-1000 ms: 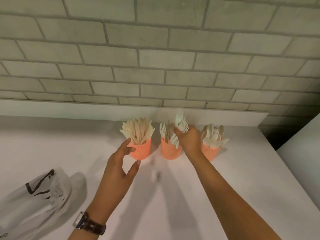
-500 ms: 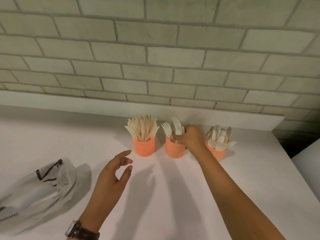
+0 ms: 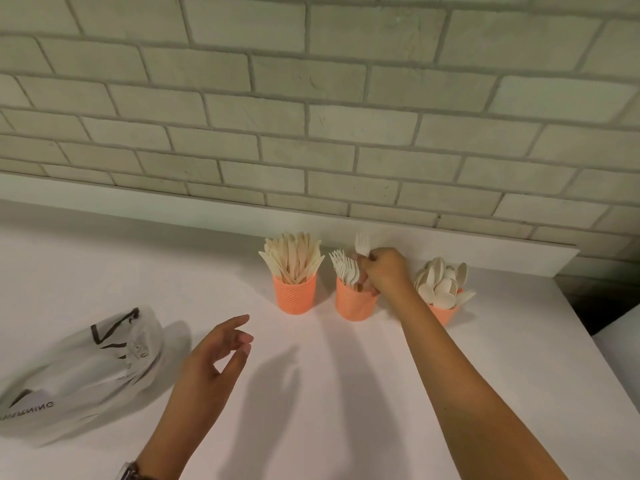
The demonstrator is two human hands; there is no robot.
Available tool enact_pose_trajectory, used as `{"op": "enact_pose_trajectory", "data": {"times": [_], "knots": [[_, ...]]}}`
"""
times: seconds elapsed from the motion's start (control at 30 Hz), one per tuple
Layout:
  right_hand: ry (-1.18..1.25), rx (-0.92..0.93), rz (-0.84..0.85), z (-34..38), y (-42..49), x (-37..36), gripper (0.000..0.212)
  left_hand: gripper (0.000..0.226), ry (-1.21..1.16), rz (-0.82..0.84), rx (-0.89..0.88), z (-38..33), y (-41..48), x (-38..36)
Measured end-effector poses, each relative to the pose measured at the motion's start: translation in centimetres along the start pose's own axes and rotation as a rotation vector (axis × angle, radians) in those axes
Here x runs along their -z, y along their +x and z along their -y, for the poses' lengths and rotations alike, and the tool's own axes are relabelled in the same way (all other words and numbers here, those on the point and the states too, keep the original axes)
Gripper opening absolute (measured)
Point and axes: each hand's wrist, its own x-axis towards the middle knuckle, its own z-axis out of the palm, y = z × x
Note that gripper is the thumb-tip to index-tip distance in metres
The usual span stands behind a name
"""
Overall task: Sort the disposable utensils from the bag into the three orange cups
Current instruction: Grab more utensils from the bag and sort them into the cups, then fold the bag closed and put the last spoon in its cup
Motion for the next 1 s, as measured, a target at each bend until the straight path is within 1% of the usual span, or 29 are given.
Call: {"op": "enact_pose_trajectory", "data": {"times": [0.03, 0.07, 0.1, 0.17, 0.2, 0.23, 0.3, 0.37, 0.4, 0.43, 0.47, 0.53, 0.63, 0.67, 0.73, 0.8, 0.83, 0.87, 0.93, 0.97, 1.0], "knots": [[0.018, -0.022, 0.045, -0.4, -0.1, -0.4, 0.037, 0.039, -0.003, -0.006, 0.011, 0.1, -0.2, 0.5], [0.043, -0.039, 0.064, -0.6, -0.1, -0.7, 0.028, 0.035, -0.004, -0.015, 0.020, 0.3, -0.4, 1.1], [0.063, -0.047, 0.062, -0.5, -0.3, -0.8, 0.023, 0.033, -0.005, -0.032, 0.025, 0.5, -0.5, 1.8], [0.095, -0.054, 0.022, 0.0, -0.7, -0.6, 0.050, 0.032, -0.001, -0.088, 0.020, 1.2, -0.6, 3.6], [0.081, -0.029, -0.011, 0.5, -1.3, -0.4, 0.058, 0.032, 0.013, -0.118, 0.020, 1.6, -0.5, 4.8], [0.055, 0.017, -0.055, 1.2, -2.0, -0.1, 0.058, 0.031, 0.037, -0.147, 0.016, 2.0, -0.4, 6.1], [0.014, 0.140, -0.135, 2.8, -3.8, 0.1, 0.047, 0.029, 0.129, -0.205, -0.023, 3.2, 0.1, 9.0], [0.058, 0.239, -0.166, 4.6, -6.2, -0.5, 0.030, 0.029, 0.299, -0.269, -0.089, 5.0, 0.9, 12.2], [0.120, 0.254, -0.141, 5.4, -7.4, -1.2, 0.020, 0.027, 0.413, -0.296, -0.102, 6.2, 1.4, 13.8], [0.170, 0.261, -0.091, 6.2, -8.7, -2.1, 0.012, 0.026, 0.531, -0.307, -0.077, 7.5, 1.9, 15.3], [0.208, 0.271, -0.026, 7.0, -10.1, -3.2, 0.010, 0.025, 0.631, -0.296, -0.005, 8.6, 2.3, 16.7], [0.229, 0.283, 0.112, 8.7, -13.0, -6.1, 0.012, 0.021, 0.739, -0.263, 0.141, 10.6, 2.7, 19.2], [0.232, 0.247, 0.270, 10.2, -16.2, -11.5, 0.006, 0.018, 0.771, -0.165, 0.152, 13.0, 3.3, 21.9], [0.233, 0.228, 0.289, 10.5, -16.9, -13.5, 0.006, 0.017, 0.762, -0.103, 0.158, 13.5, 3.6, 22.5], [0.244, 0.218, 0.290, 10.9, -18.2, -17.5, 0.007, 0.022, 0.715, 0.076, 0.175, 14.3, 4.0, 23.4], [0.234, 0.266, 0.310, 12.0, -19.6, -21.2, 0.009, 0.023, 0.670, 0.228, 0.156, 14.9, 4.4, 24.1], [0.204, 0.316, 0.347, 12.5, -20.3, -22.9, 0.009, 0.023, 0.641, 0.284, 0.142, 15.2, 4.5, 24.4], [0.145, 0.374, 0.404, 12.9, -20.9, -24.4, 0.010, 0.033, 0.614, 0.331, 0.125, 15.4, 4.5, 24.6], [-0.049, 0.490, 0.513, 13.2, -21.7, -26.9, 0.015, 0.064, 0.552, 0.395, 0.115, 15.8, 4.1, 25.1], [-0.160, 0.517, 0.548, 13.1, -21.8, -27.6, 0.019, 0.076, 0.529, 0.405, 0.109, 15.8, 3.8, 25.3], [-0.257, 0.506, 0.580, 12.9, -21.8, -28.1, 0.024, 0.087, 0.523, 0.409, 0.107, 15.7, 3.4, 25.5]]}}
